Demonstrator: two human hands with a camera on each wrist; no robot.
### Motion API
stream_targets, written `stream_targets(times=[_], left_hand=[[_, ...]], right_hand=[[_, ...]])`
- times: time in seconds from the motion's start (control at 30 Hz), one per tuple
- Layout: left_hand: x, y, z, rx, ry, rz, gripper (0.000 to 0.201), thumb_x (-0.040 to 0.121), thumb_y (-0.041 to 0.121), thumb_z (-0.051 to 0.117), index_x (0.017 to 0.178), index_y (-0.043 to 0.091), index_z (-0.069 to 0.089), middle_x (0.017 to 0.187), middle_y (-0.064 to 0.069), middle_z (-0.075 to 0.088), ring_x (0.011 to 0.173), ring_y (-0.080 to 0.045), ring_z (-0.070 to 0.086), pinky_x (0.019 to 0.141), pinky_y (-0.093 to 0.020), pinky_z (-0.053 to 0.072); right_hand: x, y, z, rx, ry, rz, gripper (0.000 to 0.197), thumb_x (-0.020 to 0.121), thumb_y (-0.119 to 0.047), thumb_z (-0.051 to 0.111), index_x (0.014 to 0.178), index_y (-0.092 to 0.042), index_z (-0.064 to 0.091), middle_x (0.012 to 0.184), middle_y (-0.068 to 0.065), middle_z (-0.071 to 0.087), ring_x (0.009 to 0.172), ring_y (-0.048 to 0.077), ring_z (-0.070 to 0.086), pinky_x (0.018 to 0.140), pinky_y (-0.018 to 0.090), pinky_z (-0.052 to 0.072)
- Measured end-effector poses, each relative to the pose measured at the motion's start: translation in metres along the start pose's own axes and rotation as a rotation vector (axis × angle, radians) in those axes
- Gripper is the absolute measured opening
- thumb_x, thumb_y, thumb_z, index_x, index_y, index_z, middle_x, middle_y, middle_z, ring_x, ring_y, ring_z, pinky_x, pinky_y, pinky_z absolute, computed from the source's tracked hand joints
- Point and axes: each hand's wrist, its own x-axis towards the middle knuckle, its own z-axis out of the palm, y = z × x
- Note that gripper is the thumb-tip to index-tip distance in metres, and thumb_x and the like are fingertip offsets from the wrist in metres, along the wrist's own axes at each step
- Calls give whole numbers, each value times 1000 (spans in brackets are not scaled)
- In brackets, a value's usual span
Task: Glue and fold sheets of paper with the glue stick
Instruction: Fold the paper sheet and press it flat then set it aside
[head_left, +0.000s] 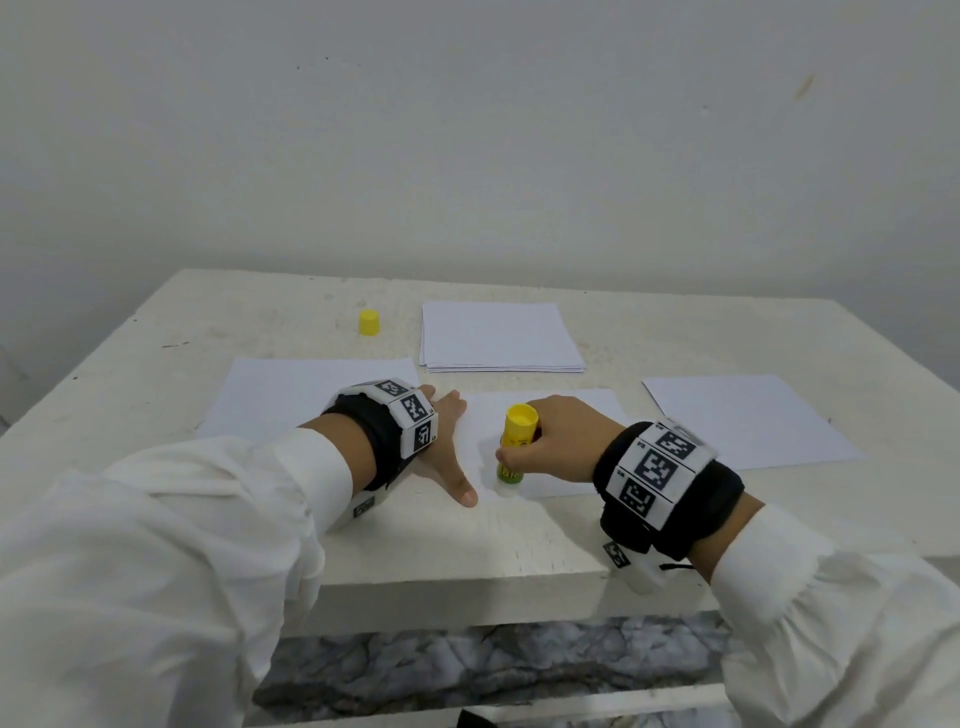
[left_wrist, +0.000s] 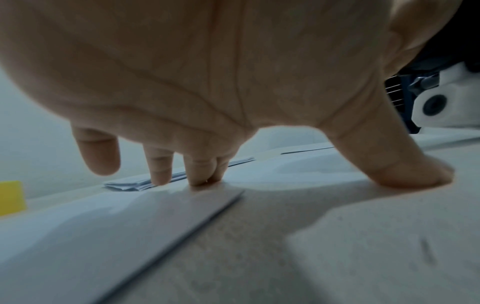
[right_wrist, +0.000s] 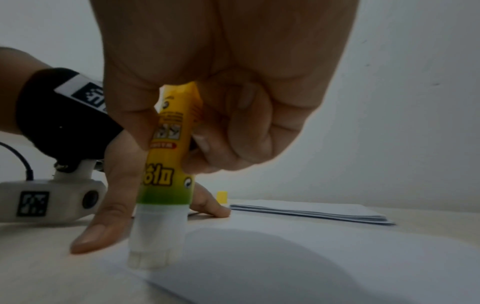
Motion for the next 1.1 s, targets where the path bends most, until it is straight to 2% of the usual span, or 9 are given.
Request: stream_targets(times=[0.13, 0.27, 0.43, 0.53, 0.6, 0.7, 0.8, 0.9, 1.1], left_hand=[[5, -2, 0, -8, -27, 18, 151, 30, 91, 61, 150, 31, -6, 160, 3, -8, 147, -26, -3, 116, -55, 10], [11, -2, 2, 4, -27, 21, 158, 17, 94, 56, 150, 31, -2, 160, 4, -5, 147, -25, 1, 115, -54, 14], [12, -1, 0, -13, -16, 21, 148, 32, 90, 64, 150, 28, 0, 159, -2, 2, 147, -25, 3, 116, -52, 14], [9, 0, 0, -9, -18, 20, 147, 32, 90, 64, 150, 29, 1, 159, -1, 4, 147, -25, 4, 115, -52, 16], [6, 1, -2, -5, -17, 23, 138, 45, 83, 69, 150, 26, -1, 159, -2, 2, 147, -25, 0, 116, -50, 13], [4, 4, -3, 30, -34, 44, 136, 56, 78, 69, 151, 19, -10, 160, 3, -7, 147, -22, -8, 118, -49, 7], [6, 3, -3, 49, -59, 55, 140, 55, 81, 66, 150, 19, -15, 160, 7, -11, 147, -23, -10, 118, -49, 4], [8, 3, -3, 61, -63, 42, 141, 51, 82, 67, 151, 20, -11, 160, 8, -6, 147, -23, -9, 117, -51, 3], [3, 15, -14, 139, -20, -6, 140, 48, 80, 71, 150, 15, 1, 159, -2, 1, 146, -26, 1, 116, -52, 11]], right_hand=[[-11, 23, -10, 19, 41, 68, 30, 83, -28, 63, 85, 2, 61, 78, 5, 58, 70, 15, 49, 62, 26, 38], [-24, 48, -21, 38, 87, 127, 33, 82, -26, 63, 96, 4, 65, 98, 18, 66, 73, 16, 51, 66, 28, 40], [-36, 79, -35, 49, 136, 206, 32, 82, -26, 63, 96, 3, 66, 101, 17, 67, 79, 20, 56, 74, 32, 46], [-41, 90, -42, 49, 148, 240, 32, 83, -26, 63, 98, 2, 66, 101, 17, 67, 77, 18, 53, 69, 29, 42], [-41, 96, -47, 38, 132, 265, 32, 83, -27, 64, 97, 2, 65, 96, 17, 66, 75, 18, 52, 65, 28, 40], [-32, 99, -64, 43, 165, 303, 28, 85, -27, 64, 80, 0, 60, 78, 11, 58, 71, 20, 50, 62, 28, 37], [-7, 97, -83, 90, 273, 318, 22, 85, -28, 63, 77, -8, 57, 77, 10, 54, 71, 22, 49, 67, 30, 37], [22, 95, -85, 68, 259, 357, 25, 85, -30, 61, 75, -9, 54, 78, 9, 54, 72, 23, 49, 67, 28, 37], [46, 106, -78, 35, 192, 407, 32, 85, -33, 60, 66, -14, 43, 66, 2, 45, 63, 20, 45, 51, 24, 31]])
